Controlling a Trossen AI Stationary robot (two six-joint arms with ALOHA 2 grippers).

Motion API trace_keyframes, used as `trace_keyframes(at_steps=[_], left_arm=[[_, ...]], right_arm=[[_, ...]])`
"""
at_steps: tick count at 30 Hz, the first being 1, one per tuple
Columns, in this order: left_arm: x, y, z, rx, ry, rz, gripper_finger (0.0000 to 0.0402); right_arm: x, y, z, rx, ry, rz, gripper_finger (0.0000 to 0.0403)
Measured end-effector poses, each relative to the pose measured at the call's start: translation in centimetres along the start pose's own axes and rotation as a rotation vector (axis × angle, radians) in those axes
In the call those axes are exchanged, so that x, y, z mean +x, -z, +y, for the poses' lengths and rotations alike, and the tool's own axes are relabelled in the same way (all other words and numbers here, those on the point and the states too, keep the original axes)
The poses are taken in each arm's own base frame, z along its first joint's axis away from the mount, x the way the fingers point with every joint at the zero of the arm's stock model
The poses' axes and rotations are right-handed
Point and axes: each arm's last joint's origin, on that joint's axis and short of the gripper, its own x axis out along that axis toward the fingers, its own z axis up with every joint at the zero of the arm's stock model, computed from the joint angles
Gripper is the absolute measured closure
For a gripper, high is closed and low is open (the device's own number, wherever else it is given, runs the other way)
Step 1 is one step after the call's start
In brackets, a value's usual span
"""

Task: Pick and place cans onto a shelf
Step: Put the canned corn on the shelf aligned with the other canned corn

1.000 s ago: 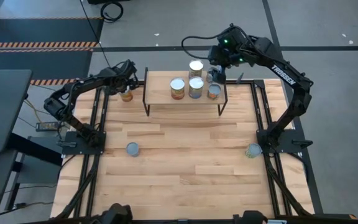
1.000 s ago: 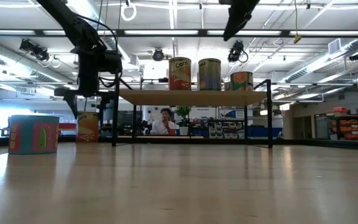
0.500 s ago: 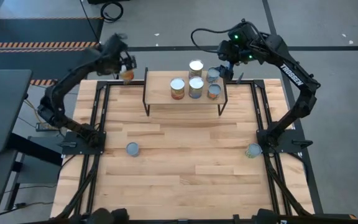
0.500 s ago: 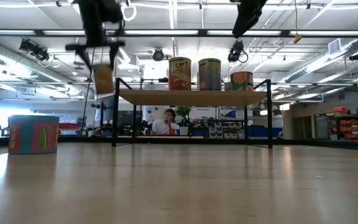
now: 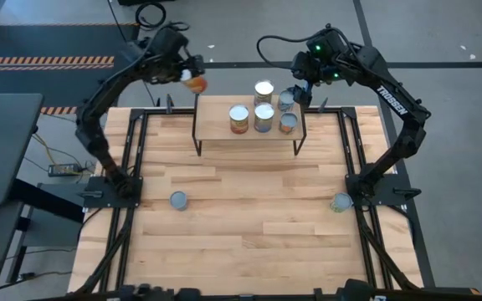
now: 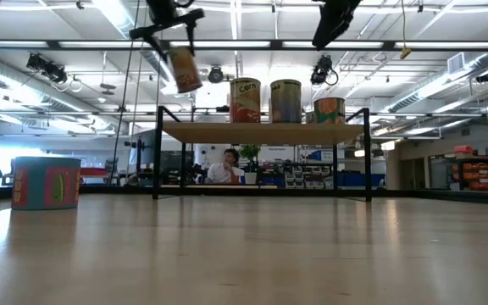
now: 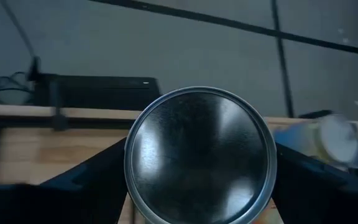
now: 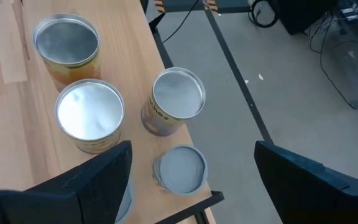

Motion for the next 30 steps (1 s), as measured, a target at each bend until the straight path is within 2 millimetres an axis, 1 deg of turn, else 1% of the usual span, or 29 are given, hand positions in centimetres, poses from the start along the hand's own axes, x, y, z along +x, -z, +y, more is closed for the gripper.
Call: trace_keyframes(at_steps=[3, 6, 11, 15, 19, 21, 27, 30], left_arm=[[1.7, 0.4, -1.8, 0.021, 0.010, 0.035, 0.0080], [4.1, 1.2, -3.2, 0.037, 0.016, 0.089, 0.0080], [7.4, 1.9, -5.3, 0.090, 0.079, 0.106, 0.0080], [9.8, 2.2, -6.1, 0.084, 0.092, 0.126, 0.0080], [11.5, 2.6, -6.5, 0.068, 0.074, 0.141, 0.0079], [11.7, 2.9, -6.8, 0.071, 0.074, 0.143, 0.0079], [11.3, 3.6, -7.4, 0.085, 0.061, 0.112, 0.0079], [11.3, 4.6, -8.0, 0.082, 0.070, 0.112, 0.0079]], right_arm=[[0.0, 0.0, 0.0, 0.000, 0.000, 0.001, 0.0057], [0.0, 0.0, 0.0, 0.015, 0.000, 0.001, 0.0057], [0.0, 0.0, 0.0, 0.022, -0.001, 0.001, 0.0057], [0.0, 0.0, 0.0, 0.011, 0.000, 0.001, 0.0057], [0.0, 0.0, 0.0, -0.001, 0.000, 0.000, 0.0057], [0.0, -0.1, 0.0, -0.008, 0.004, -0.009, 0.0057], [0.0, -0.1, -0.2, -0.004, 0.012, -0.017, 0.0057], [0.0, -0.1, -0.2, -0.003, 0.012, -0.017, 0.0057]])
